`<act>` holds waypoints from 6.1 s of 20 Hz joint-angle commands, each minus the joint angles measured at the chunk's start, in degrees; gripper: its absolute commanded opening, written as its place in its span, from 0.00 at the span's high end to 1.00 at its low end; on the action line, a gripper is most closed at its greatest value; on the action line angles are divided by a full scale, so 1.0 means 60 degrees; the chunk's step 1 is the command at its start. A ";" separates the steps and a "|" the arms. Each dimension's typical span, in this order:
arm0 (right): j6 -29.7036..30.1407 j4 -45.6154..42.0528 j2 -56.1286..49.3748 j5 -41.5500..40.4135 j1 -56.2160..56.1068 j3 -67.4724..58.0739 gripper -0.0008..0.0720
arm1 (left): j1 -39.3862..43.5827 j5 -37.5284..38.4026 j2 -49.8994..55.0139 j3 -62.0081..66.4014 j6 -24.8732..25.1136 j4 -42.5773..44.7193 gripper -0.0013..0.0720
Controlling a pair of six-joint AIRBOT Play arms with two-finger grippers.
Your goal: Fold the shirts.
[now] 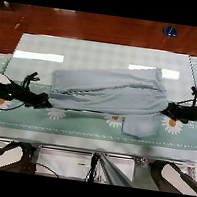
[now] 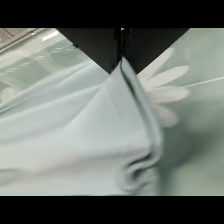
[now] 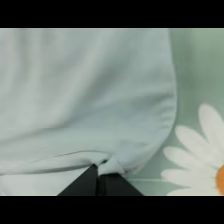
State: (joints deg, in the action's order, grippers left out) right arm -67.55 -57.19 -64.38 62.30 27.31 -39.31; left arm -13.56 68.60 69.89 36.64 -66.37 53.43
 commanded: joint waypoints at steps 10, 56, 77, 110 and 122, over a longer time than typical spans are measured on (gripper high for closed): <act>0.0211 0.2379 -0.0175 -0.1257 -0.0189 -0.2269 0.95 | 0.0000 0.0437 -0.0557 0.1158 -0.0040 -0.1974 0.94; -0.0659 -0.0033 -0.5639 0.2146 0.0080 -0.8025 0.17 | -0.1082 -0.0025 0.1432 0.4983 0.0492 -0.1978 0.23; 0.0357 0.2962 -0.8317 0.0889 -0.1486 -0.8572 0.74 | 0.1195 -0.0029 0.1435 0.4983 0.0874 -0.1982 0.23; -0.1541 0.0146 -0.4080 0.4987 -0.1260 -0.9286 0.95 | 0.8779 -0.6087 0.4619 0.5490 -0.1989 -0.5759 0.94; -0.1683 0.0193 -0.2510 0.4983 -0.2630 -0.9286 0.95 | 0.9872 -0.6328 0.7071 0.7799 -0.2991 -0.6229 0.94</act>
State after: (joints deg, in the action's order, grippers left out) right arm -77.45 -56.42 -80.88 92.55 14.55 -94.98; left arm 44.10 31.11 109.27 81.17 -81.56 16.71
